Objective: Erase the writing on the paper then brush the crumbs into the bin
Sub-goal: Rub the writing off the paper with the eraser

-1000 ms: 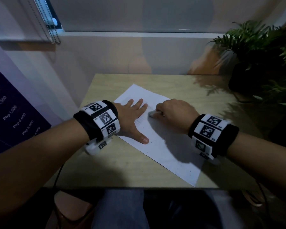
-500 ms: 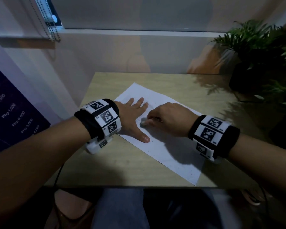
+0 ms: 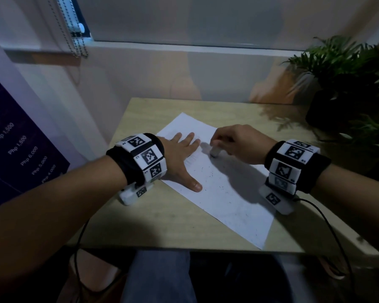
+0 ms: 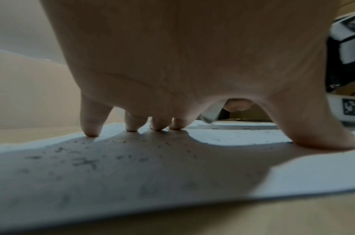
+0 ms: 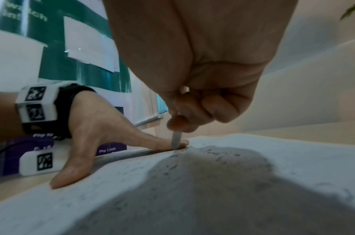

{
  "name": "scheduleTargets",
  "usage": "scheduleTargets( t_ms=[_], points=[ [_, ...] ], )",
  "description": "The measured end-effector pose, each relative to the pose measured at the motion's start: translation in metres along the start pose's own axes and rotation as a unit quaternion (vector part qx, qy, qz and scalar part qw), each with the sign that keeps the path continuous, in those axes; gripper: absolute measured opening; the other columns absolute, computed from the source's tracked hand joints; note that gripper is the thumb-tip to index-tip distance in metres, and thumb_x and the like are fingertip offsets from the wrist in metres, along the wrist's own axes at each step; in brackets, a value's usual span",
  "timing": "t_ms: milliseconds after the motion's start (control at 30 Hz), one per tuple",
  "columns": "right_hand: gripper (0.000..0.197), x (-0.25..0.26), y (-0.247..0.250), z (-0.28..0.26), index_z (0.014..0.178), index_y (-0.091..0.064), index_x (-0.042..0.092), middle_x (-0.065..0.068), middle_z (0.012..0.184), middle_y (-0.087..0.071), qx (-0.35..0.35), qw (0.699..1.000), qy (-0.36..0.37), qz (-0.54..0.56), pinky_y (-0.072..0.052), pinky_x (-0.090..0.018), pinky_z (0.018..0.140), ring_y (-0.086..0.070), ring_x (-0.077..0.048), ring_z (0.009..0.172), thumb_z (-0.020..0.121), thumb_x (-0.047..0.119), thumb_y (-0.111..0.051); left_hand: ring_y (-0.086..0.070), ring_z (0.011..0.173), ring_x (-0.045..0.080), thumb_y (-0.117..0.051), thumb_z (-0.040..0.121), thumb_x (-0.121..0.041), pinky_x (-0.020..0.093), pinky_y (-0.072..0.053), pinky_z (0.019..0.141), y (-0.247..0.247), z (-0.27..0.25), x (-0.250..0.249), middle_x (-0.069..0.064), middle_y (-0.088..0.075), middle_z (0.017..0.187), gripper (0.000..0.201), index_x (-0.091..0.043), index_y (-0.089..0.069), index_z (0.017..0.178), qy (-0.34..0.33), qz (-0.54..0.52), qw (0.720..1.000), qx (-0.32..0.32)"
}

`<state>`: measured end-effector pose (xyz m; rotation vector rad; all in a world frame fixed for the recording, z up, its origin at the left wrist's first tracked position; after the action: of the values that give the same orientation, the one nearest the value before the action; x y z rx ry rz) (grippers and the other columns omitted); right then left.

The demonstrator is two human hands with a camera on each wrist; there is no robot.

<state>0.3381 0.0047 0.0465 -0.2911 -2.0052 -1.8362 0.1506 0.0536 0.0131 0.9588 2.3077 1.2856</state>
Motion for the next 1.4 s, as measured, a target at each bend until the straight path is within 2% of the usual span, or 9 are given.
scheduleTargets(
  t_ms=[100,200,267,433,633,800,1000,1167,1400],
  points=[
    [0.014,-0.006,0.0,0.002,0.106,-0.067,0.021,0.017,0.089,-0.066,0.021,0.999,0.008,-0.029,-0.041,-0.018,0.068,-0.057,-0.005,0.082,0.095,0.03,-0.064,0.021,0.155,0.02,-0.047,0.058,-0.102,0.056,-0.003,0.126,0.0,0.0,0.001,-0.012,0.035,0.162,0.141,-0.033,0.028,0.156,-0.002,0.0,1.0,0.001],
    [0.02,-0.012,0.002,0.007,0.101,-0.067,0.021,0.002,0.099,-0.068,0.019,0.996,-0.025,-0.079,-0.048,-0.034,0.078,-0.06,-0.022,0.093,0.091,0.038,-0.065,0.021,0.155,0.021,-0.045,0.055,-0.104,0.057,-0.003,0.126,0.0,0.001,0.001,-0.012,0.036,0.162,0.143,-0.032,0.028,0.156,-0.003,0.0,1.0,0.003],
    [0.027,-0.012,0.003,0.009,0.092,-0.065,0.025,-0.001,0.095,-0.066,-0.002,0.993,-0.047,-0.111,-0.049,-0.038,0.074,-0.058,-0.025,0.088,0.089,0.052,-0.064,0.021,0.155,0.021,-0.044,0.055,-0.104,0.056,-0.002,0.126,0.0,0.001,0.002,-0.012,0.036,0.162,0.143,-0.032,0.028,0.155,-0.003,-0.001,1.0,0.003],
    [0.035,0.014,-0.012,0.01,0.083,-0.064,0.02,0.0,0.082,-0.063,0.041,0.99,0.009,-0.138,-0.043,-0.035,0.065,-0.058,-0.022,0.078,0.091,0.054,-0.06,0.021,0.155,0.023,-0.046,0.053,-0.105,0.057,-0.002,0.126,-0.001,0.004,0.003,-0.011,0.036,0.162,0.146,-0.032,0.029,0.155,-0.005,-0.003,1.0,0.003],
    [0.04,-0.001,0.01,0.033,0.088,-0.068,0.013,-0.009,0.092,-0.068,0.006,0.978,-0.067,-0.2,-0.048,-0.035,0.069,-0.06,-0.029,0.081,0.094,0.052,-0.059,0.021,0.155,0.022,-0.049,0.058,-0.102,0.056,-0.001,0.126,0.002,0.0,0.001,-0.01,0.036,0.162,0.144,-0.031,0.027,0.157,-0.004,-0.002,1.0,0.008],
    [0.036,0.02,-0.007,0.028,0.093,-0.069,0.016,-0.004,0.091,-0.067,0.054,0.983,0.01,-0.176,-0.047,-0.035,0.071,-0.06,-0.024,0.083,0.096,0.049,-0.056,0.019,0.156,0.023,-0.054,0.062,-0.098,0.056,-0.004,0.126,0.003,-0.002,-0.001,-0.008,0.031,0.165,0.14,-0.03,0.022,0.158,-0.005,-0.01,1.0,-0.008],
    [0.041,-0.003,0.01,0.042,0.082,-0.064,0.016,-0.009,0.089,-0.067,0.005,0.976,-0.056,-0.21,-0.045,-0.035,0.068,-0.059,-0.029,0.08,0.094,0.054,-0.055,0.018,0.156,0.021,-0.052,0.059,-0.1,0.056,-0.001,0.126,0.001,-0.001,-0.001,-0.008,0.031,0.165,0.142,-0.03,0.022,0.159,0.003,-0.002,1.0,-0.011],
    [0.037,0.019,-0.01,0.023,0.096,-0.068,0.017,0.001,0.088,-0.065,0.06,0.982,0.043,-0.176,-0.047,-0.036,0.073,-0.057,-0.021,0.08,0.096,0.051,-0.052,0.015,0.156,0.024,-0.055,0.058,-0.099,0.058,-0.004,0.125,0.003,0.0,0.0,-0.007,0.026,0.167,0.143,-0.031,0.016,0.16,-0.005,-0.014,1.0,-0.017],
    [0.041,-0.001,0.004,0.035,0.088,-0.062,0.02,-0.007,0.092,-0.066,0.01,0.973,-0.038,-0.229,-0.046,-0.035,0.069,-0.058,-0.028,0.082,0.094,0.059,-0.051,0.017,0.156,0.023,-0.053,0.06,-0.099,0.057,0.0,0.126,0.003,-0.003,-0.002,-0.007,0.029,0.166,0.142,-0.029,0.019,0.16,0.003,0.0,1.0,-0.018]
  ],
)
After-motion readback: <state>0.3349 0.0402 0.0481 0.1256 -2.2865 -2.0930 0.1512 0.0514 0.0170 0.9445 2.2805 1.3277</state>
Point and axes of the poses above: each hand's wrist, its own z-axis towards the middle knuckle, its own y-axis out of the back of the hand, x = y × z, the point moved 3 cm from there along z, towards the middle knuckle
